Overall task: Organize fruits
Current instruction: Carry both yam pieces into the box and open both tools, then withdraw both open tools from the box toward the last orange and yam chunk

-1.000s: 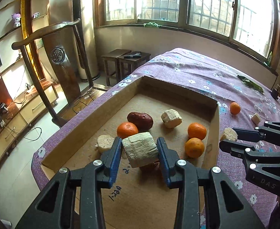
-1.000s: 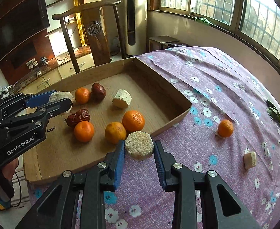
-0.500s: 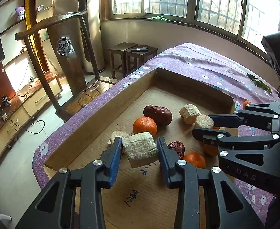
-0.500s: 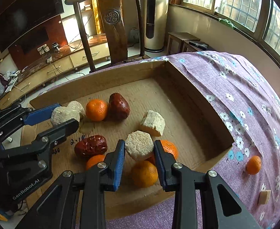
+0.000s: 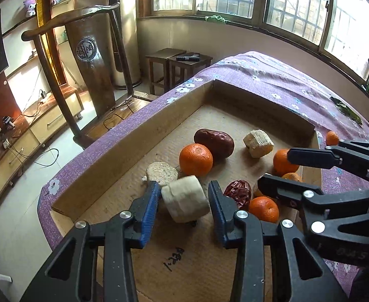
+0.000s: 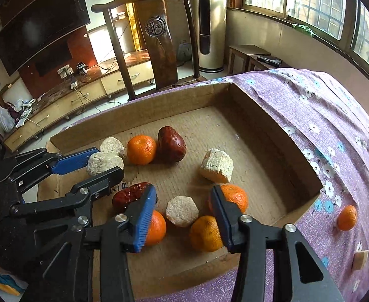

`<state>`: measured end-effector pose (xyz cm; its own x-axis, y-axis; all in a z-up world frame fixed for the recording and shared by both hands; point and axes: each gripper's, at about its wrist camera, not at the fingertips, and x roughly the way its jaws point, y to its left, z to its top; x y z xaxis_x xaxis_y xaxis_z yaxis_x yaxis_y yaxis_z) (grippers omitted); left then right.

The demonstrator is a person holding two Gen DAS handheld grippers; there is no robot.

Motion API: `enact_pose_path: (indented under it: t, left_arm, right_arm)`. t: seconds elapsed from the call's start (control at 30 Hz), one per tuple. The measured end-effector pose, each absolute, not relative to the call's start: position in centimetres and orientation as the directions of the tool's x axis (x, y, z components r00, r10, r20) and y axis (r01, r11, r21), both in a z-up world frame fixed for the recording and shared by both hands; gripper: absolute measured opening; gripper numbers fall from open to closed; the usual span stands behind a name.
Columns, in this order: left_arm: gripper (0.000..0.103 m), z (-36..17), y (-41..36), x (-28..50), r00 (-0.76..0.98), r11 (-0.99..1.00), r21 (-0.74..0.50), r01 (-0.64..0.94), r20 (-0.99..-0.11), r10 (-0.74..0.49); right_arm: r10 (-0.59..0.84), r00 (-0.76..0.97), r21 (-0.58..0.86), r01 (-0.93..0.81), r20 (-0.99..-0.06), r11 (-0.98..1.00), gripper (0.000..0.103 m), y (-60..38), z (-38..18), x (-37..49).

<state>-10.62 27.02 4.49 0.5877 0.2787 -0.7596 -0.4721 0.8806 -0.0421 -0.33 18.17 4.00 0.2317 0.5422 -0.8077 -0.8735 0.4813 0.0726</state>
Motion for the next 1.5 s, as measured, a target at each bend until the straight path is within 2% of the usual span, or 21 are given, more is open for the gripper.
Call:
enact_pose_path:
  t: [0.13, 0.2, 0.27, 0.4, 0.6, 1.07, 1.5]
  left_arm:
    - [0.064, 5.2, 26.7, -10.9, 0.605, 0.876, -0.038, -0.480, -0.737, 0.300]
    - [0.078, 5.5, 26.4, -11.0, 0.613, 0.874, -0.030, -0.485, -0.724, 0.316]
    - [0.081, 5.8, 26.0, -11.1, 0.625, 0.875, -0.030, -0.483, -0.712, 0.320]
    - [0.085, 6.2, 25.1, -11.0, 0.632, 0.880, -0.021, -0.475, -0.704, 0.324]
    - [0.089, 6.8, 23.2, -10.5, 0.658, 0.895, -0.034, -0.445, -0.691, 0.301]
    - [0.089, 8.0, 17.9, -8.8, 0.697, 0.936, 0.005, -0.352, -0.666, 0.266]
    - [0.089, 7.1, 12.9, -5.1, 0.688, 0.973, -0.031, -0.227, -0.712, 0.138]
  right_arm:
    - [0.557, 0.247, 0.074, -0.868, -0.793, 0.490, 0.060, 16.8, 4.7, -1.0]
    - [0.551, 0.264, 0.057, -0.866, -0.792, 0.497, 0.064, 16.0, 4.9, -1.4]
    - [0.542, 0.297, 0.032, -0.856, -0.786, 0.516, 0.071, 15.2, 5.2, -1.7]
    - [0.553, 0.334, 0.035, -0.833, -0.763, 0.552, 0.078, 13.0, 6.1, -1.9]
    - [0.519, 0.376, 0.026, -0.791, -0.768, 0.611, 0.082, 10.0, 6.4, -1.6]
    - [0.441, 0.449, 0.049, -0.655, -0.777, 0.754, 0.087, 1.6, 5.6, 0.3]
    - [0.356, 0.485, 0.053, -0.533, -0.798, 0.844, 0.089, -5.2, 4.7, 2.6]
